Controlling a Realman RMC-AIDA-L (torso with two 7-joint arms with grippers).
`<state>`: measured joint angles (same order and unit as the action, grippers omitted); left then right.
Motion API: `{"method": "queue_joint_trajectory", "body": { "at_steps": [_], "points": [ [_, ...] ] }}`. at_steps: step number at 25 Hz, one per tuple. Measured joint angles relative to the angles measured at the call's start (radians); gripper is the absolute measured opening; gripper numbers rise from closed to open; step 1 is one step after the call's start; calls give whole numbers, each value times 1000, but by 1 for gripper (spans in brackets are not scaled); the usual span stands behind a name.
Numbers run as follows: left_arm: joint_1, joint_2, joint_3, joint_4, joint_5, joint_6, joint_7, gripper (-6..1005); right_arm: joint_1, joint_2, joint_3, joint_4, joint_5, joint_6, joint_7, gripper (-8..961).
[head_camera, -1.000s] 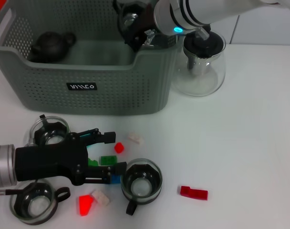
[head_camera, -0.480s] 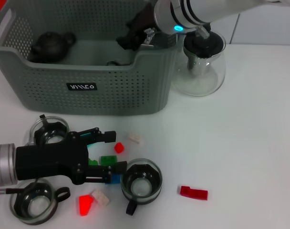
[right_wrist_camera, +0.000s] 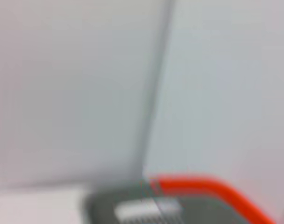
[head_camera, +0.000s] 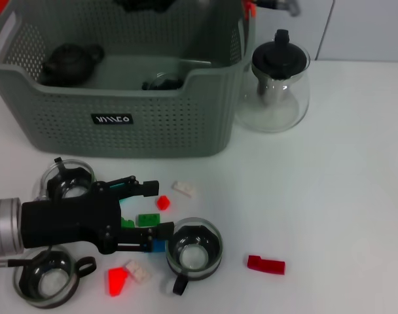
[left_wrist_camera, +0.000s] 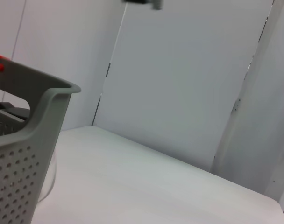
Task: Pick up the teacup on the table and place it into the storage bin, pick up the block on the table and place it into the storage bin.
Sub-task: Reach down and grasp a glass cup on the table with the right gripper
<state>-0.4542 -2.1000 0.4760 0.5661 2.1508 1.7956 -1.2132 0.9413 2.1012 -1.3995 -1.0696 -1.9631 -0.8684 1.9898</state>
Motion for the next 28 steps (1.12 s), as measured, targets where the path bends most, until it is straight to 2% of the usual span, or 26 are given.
{"method": "queue_joint_trajectory", "body": {
  "at_steps": [4, 7, 9, 12, 14, 16, 19, 20, 25, 28],
  "points": [
    [0, 1, 1, 0, 2, 2, 0, 911, -191, -4, 39, -210, 201, -197, -107, 739],
    [0, 1, 1, 0, 6, 1, -1, 911, -274, -5, 104, -243, 281, -397, -187, 742],
    [0, 1, 2, 0, 6, 1, -1, 911, -296, -7, 157, -238, 289, -542, -232, 740],
    [0, 0, 4, 0, 4, 1, -1, 911, -304, -19, 223, -223, 249, -742, -278, 737],
    [-1, 0, 3, 0, 2, 0, -1, 911, -304, -22, 233, -219, 231, -791, -283, 735],
    [-1, 1, 2, 0, 2, 0, -1, 911, -300, -34, 248, -213, 151, -917, -287, 733],
    [0, 1, 1, 0, 4, -1, -1, 911, -298, -36, 247, -213, 127, -940, -287, 726],
    [0, 1, 1, 0, 5, -2, 0, 911, -284, -36, 237, -208, 49, -995, -284, 724],
    [3, 0, 4, 0, 8, -16, 1, 911, -206, -8, 183, -129, -145, -1046, -262, 713],
    [3, 0, 7, 0, 9, -19, 1, 911, -149, -3, 112, -45, -212, -1019, -242, 706]
  ]
}}
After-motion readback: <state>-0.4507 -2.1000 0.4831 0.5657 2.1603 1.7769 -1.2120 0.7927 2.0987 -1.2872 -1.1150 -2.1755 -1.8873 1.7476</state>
